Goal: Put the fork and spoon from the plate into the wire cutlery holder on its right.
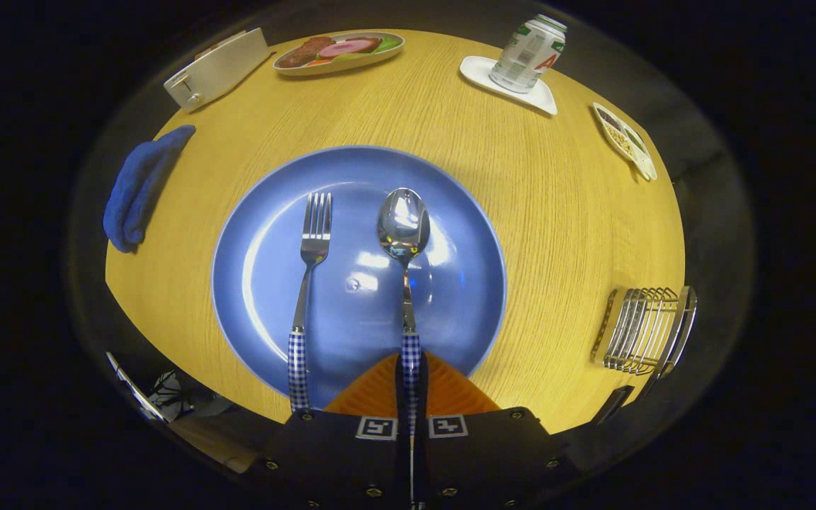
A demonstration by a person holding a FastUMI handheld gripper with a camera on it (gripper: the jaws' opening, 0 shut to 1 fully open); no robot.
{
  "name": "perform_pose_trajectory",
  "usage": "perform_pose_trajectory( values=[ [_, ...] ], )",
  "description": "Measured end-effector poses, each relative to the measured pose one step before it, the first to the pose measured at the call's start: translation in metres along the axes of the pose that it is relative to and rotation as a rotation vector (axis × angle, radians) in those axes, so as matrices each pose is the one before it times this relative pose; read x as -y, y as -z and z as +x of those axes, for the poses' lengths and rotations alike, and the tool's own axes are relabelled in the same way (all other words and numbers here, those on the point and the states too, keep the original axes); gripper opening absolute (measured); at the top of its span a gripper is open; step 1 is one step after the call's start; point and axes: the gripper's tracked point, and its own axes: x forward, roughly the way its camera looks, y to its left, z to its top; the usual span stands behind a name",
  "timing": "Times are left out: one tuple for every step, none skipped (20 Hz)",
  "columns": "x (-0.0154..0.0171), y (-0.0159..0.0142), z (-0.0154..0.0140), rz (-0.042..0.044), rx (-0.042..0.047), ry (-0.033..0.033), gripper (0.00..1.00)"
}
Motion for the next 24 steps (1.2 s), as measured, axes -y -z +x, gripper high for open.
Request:
perform_pose_trajectory(
  values=[
    [-0.00199,0.00012,-0.00045,-0.00445,0.00032,-0.01536,0.02],
    [-0.00039,0.00055,-0.00088,-0.00980,-0.00717,-0.01459,0.02],
    [0.00238,-0.00056,-0.00426,-0.01639,-0.00133,-0.00052,0.02],
    [0.00236,-0.00303,-0.00469,-0.01389,0.01112,0.00178,0.02],
    [0.00269,-0.00183,-0.00521,-0.01737,0.00333,0.00463,0.02],
    [0.00168,0.00061,-0.00471,-0.01100,0.00296,-0.00043,0.02],
    [0.00042,-0.00074,-0.00388,-0.00354,0.00016,-0.01120,0.02],
    [-0.00109,0.00083,-0.00285,0.00163,-0.00556,-0.01816,0.02],
    [0.00043,-0.00001,-0.00337,0.00147,-0.00248,-0.00951,0.02],
    [0.00193,0.00039,-0.00394,-0.01027,0.00038,-0.00424,0.02],
    [0.00265,0.00079,-0.00562,-0.00886,0.00240,-0.00110,0.02],
    [0.00250,0.00282,-0.00553,-0.01088,-0.00345,-0.00297,0.02],
    [0.00276,0.00275,-0.00658,-0.00195,-0.00186,-0.00629,0.02],
    [0.00198,0.00434,-0.00656,-0.00451,-0.00587,-0.01011,0.02],
    [0.00203,0.00654,-0.00660,-0.00739,-0.02027,-0.01228,0.02],
    [0.00082,0.00629,-0.00606,0.00767,-0.01404,-0.02341,0.02],
    [0.00002,0.00528,-0.00722,0.00836,-0.00840,-0.02653,0.02],
    [0.00286,0.00511,-0.00668,0.00960,-0.00571,-0.00993,0.02],
    [0.00560,0.00406,-0.00656,0.00153,-0.00238,0.00214,0.02],
    [0.00600,0.00326,-0.00524,0.00305,0.00157,0.00732,0.02],
    [0.00581,0.00336,-0.00566,0.00488,0.00238,0.00359,0.02],
    [0.00234,0.00500,-0.00381,0.01429,-0.00138,-0.01252,0.02],
    [0.00299,0.00483,-0.00515,0.01904,-0.00247,-0.01556,0.02],
    [0.00568,0.00487,-0.00521,0.01456,-0.00441,-0.00442,0.02]
  ],
)
